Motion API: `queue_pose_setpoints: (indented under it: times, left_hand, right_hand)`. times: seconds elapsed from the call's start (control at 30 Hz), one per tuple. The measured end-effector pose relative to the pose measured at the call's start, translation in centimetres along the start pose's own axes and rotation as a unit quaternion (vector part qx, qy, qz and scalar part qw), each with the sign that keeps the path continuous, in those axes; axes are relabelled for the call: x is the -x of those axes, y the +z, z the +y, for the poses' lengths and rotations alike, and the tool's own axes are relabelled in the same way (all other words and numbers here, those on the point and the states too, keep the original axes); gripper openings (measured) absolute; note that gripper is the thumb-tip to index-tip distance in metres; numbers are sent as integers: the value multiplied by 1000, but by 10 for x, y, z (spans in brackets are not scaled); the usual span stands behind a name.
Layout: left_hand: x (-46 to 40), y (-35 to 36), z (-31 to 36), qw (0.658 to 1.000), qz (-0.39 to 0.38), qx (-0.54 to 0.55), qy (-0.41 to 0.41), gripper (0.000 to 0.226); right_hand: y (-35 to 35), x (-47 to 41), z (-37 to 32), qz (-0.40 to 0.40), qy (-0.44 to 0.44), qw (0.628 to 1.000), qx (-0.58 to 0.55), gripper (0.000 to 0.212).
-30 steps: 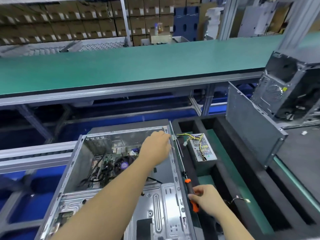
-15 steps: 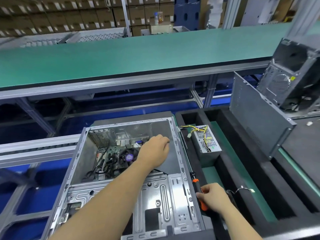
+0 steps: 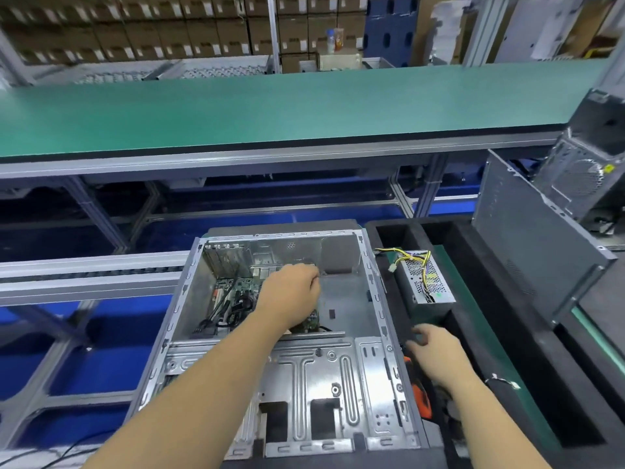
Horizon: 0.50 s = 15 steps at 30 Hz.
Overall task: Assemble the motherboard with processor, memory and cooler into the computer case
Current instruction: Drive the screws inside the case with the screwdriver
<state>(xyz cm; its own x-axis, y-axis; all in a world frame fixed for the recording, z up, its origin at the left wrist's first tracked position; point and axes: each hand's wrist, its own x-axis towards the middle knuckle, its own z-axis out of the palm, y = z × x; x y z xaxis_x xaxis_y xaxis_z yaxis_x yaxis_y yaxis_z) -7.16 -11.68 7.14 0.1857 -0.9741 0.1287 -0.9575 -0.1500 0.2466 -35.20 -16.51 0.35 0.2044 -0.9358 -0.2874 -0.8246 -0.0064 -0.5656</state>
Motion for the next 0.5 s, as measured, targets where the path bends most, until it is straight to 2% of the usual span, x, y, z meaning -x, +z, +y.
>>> queue_pose_setpoints:
  times: [0.1,0.17,0.27,0.33,0.4,0.43,0.5]
  left_hand:
    - [9,-15,-29,992,48,-106,-41,24]
    - [23,-22,-57,979,66,-153,-118,36]
    - [54,-31,-104,940,47,-186,-284,62]
    - [70,-32,-128,914,2,-149,-377,68]
    - [72,-29,-141,905,-29,-46,-421,62]
    - [69,-25,-145,909,-24,-19,-415,52]
    - [63,-22,-148,921,1,-23,-388,29]
  right_hand:
    - [-24,-27,-66,101,-82,985,-114,31]
    - [-31,-44,-111,101,-129,978,-133,43]
    - [-33,-70,-153,30,-168,985,-31,71]
    - [-29,-86,-163,-2,-184,982,49,73]
    - [-22,-98,-166,-18,-191,978,77,68]
    - [-18,-103,-166,-15,-193,978,82,64]
    - [-10,-111,-163,8,-199,976,88,54]
